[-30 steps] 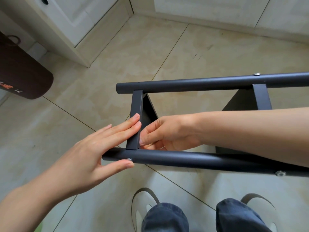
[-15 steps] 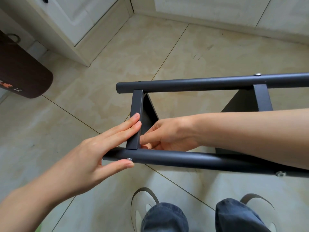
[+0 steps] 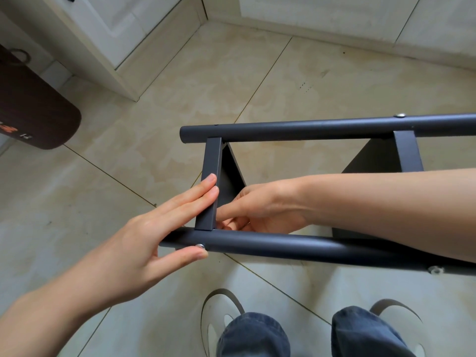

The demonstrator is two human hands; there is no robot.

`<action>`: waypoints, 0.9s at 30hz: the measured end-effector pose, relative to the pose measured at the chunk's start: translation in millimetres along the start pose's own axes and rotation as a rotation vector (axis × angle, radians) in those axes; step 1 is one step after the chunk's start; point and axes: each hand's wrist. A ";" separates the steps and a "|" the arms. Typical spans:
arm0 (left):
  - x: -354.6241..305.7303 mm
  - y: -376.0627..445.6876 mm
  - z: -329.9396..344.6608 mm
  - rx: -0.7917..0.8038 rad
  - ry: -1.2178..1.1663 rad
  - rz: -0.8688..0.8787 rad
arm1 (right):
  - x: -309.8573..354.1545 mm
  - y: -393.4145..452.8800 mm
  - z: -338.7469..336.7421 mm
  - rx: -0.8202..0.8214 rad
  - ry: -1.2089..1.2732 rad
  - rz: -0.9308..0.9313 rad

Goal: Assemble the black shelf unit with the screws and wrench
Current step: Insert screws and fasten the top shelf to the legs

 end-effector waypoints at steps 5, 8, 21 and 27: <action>-0.9 -0.3 -1.4 -0.001 0.005 -0.002 | 1.2 0.6 -1.5 0.047 0.032 -0.019; -1.9 -0.1 -2.2 0.007 0.007 -0.009 | 4.7 -2.8 -5.4 0.056 0.046 0.027; -2.1 -0.9 -0.9 0.011 0.019 -0.018 | 1.8 -1.1 -6.0 0.079 0.049 0.020; -1.9 -0.6 -1.0 0.009 0.015 -0.014 | -0.5 2.0 -2.3 0.026 0.006 -0.008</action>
Point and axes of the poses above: each hand's wrist, its own y-axis towards the middle knuckle, its own z-axis out of the palm, x = y × z, and after that the axes turned 13 degrees about y, right-handed
